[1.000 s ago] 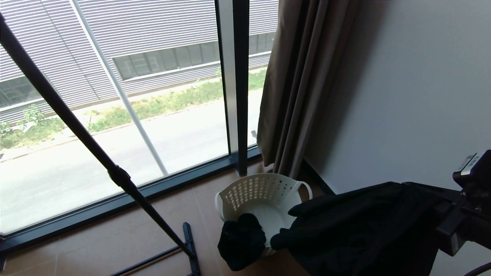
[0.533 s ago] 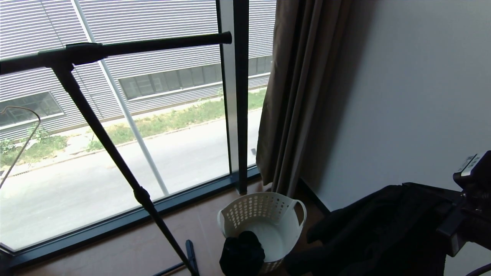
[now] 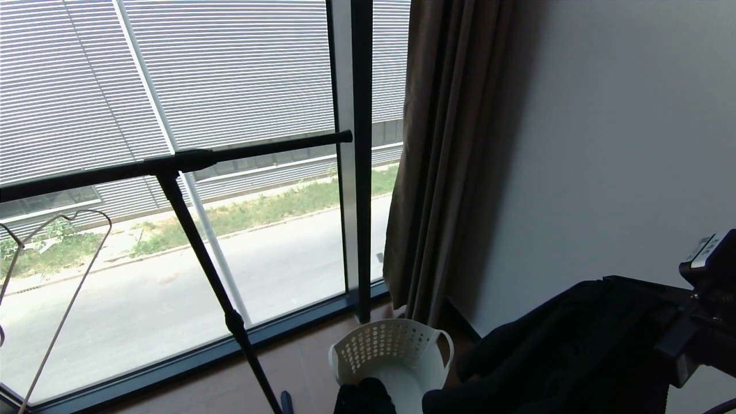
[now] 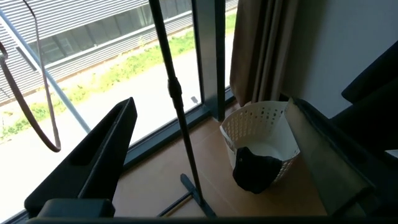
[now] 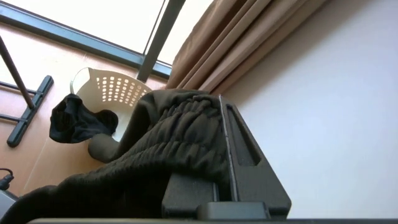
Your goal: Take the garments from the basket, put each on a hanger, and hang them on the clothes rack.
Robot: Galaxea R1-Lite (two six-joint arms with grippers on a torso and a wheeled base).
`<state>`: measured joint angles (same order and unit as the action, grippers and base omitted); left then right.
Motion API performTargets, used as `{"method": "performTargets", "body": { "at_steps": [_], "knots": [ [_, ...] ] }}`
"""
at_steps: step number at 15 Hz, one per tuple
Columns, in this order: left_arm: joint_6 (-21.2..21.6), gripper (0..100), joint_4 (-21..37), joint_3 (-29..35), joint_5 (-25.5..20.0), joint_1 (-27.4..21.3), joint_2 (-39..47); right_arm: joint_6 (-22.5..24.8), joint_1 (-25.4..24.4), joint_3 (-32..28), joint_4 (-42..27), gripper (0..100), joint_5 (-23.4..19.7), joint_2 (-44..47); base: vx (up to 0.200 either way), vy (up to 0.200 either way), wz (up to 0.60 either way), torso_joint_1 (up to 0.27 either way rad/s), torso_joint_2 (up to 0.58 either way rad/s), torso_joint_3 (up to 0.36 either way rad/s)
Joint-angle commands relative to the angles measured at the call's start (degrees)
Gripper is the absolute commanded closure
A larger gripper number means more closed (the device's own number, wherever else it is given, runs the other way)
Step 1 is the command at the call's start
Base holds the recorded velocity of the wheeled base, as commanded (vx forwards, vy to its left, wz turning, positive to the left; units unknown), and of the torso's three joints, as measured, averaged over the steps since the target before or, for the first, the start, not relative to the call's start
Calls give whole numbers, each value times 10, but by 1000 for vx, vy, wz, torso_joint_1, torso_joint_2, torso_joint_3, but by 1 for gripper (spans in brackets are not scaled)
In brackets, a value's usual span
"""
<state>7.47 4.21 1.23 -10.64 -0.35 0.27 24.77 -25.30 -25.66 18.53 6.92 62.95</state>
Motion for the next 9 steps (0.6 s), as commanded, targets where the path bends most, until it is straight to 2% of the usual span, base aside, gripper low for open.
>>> {"method": "performTargets", "body": {
  "at_steps": [1,7,9],
  "knots": [
    [0,0,0,0,0,0,1,0,0,1,1,100,0,1,0,0,0,168,-403,-124],
    [1,0,0,0,2,0,1,0,0,-1,13,100,-1,-15,0,0,0,19,-45,-9],
    [0,0,0,0,2,0,0,0,0,2,17,100,-1,-16,0,0,600,5,2,0]
  ]
}}
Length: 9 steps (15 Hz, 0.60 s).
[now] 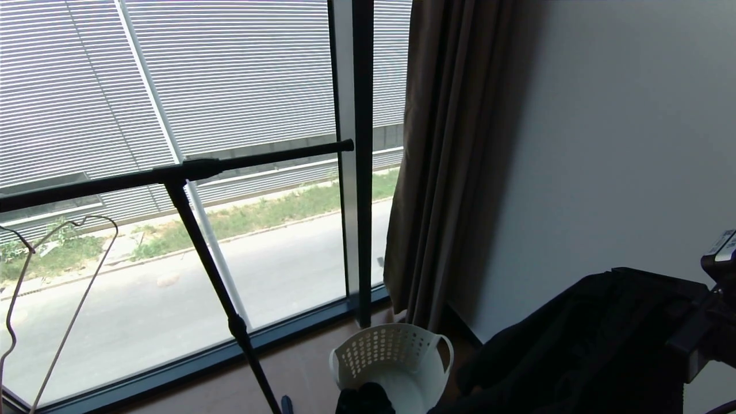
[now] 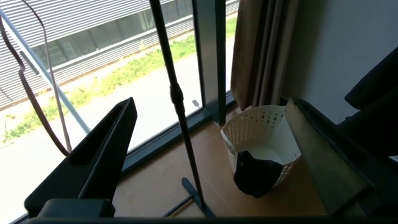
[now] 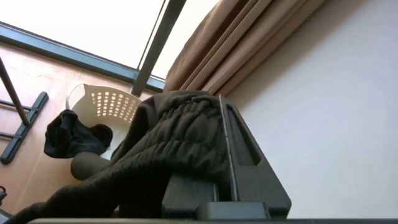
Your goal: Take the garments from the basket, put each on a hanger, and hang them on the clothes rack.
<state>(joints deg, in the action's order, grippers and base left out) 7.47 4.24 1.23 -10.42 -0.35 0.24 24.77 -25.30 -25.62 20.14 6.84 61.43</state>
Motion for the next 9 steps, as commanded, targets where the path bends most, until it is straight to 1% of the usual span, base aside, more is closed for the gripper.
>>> {"method": "performTargets", "body": {
  "at_steps": [1,9],
  "knots": [
    [0,0,0,0,1,0,0,0,0,1,0,100,-1,-1,0,0,600,-2,-7,2],
    [-1,0,0,0,1,0,0,1,0,1,1,100,0,1,0,0,600,9,-1,2]
  ]
}}
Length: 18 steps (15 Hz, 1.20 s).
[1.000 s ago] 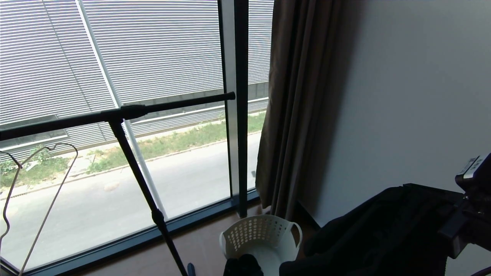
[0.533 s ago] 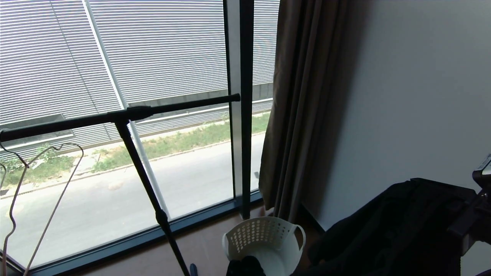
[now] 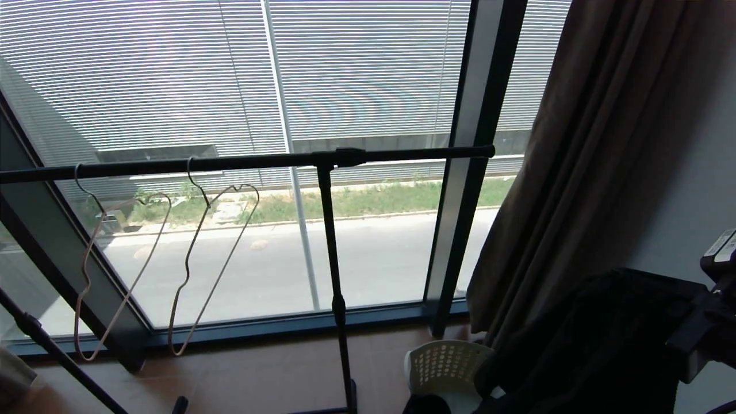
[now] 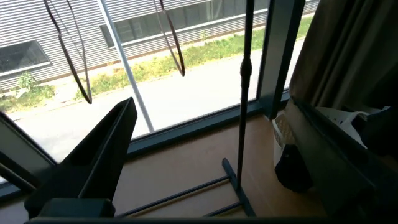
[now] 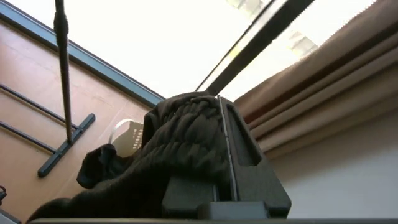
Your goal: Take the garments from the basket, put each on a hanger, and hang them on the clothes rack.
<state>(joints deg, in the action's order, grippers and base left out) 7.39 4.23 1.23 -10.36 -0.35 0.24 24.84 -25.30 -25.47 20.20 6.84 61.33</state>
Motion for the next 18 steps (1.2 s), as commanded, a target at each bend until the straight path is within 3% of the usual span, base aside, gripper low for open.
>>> {"method": "performTargets", "body": {
  "at_steps": [1,3,18],
  "knots": [
    [0,0,0,0,0,0,0,0,0,0,0,100,0,1,0,0,600,-2,-2,2],
    [0,0,0,0,0,0,1,-1,0,0,0,100,0,0,0,0,0,0,0,0],
    [0,0,0,0,0,0,1,-1,0,1,0,100,0,2,0,200,0,3,3,2]
  ]
}}
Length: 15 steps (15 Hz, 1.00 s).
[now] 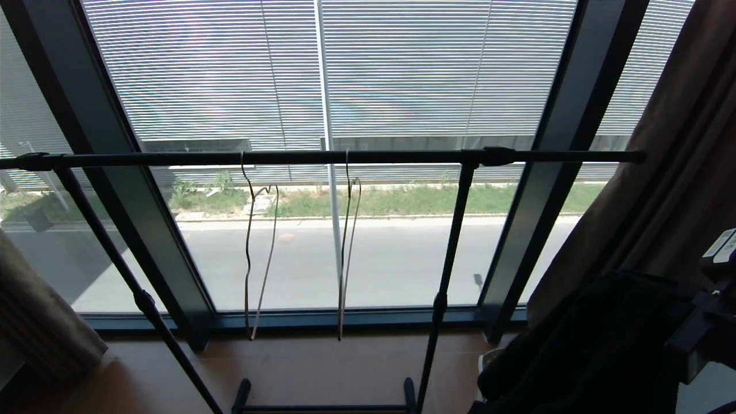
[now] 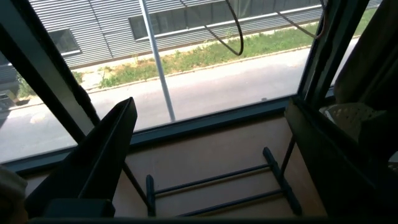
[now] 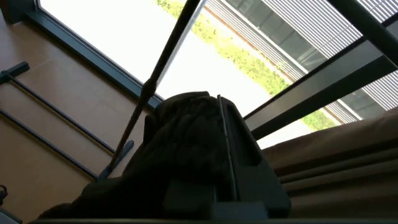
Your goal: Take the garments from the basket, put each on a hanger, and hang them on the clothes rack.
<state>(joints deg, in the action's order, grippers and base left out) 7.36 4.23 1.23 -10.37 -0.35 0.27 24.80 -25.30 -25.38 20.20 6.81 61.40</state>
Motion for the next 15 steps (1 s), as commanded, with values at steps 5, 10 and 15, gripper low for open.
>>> {"method": "performTargets", "body": {
  "at_steps": [5,10,15],
  "knots": [
    [0,0,0,0,0,0,1,1,0,2,0,100,0,1,0,200,0,1,5,4],
    [0,0,0,0,0,0,1,1,0,2,0,100,0,1,0,200,0,1,5,0],
    [0,0,0,0,0,0,1,1,0,2,0,100,0,1,0,0,0,0,0,0]
  ]
}}
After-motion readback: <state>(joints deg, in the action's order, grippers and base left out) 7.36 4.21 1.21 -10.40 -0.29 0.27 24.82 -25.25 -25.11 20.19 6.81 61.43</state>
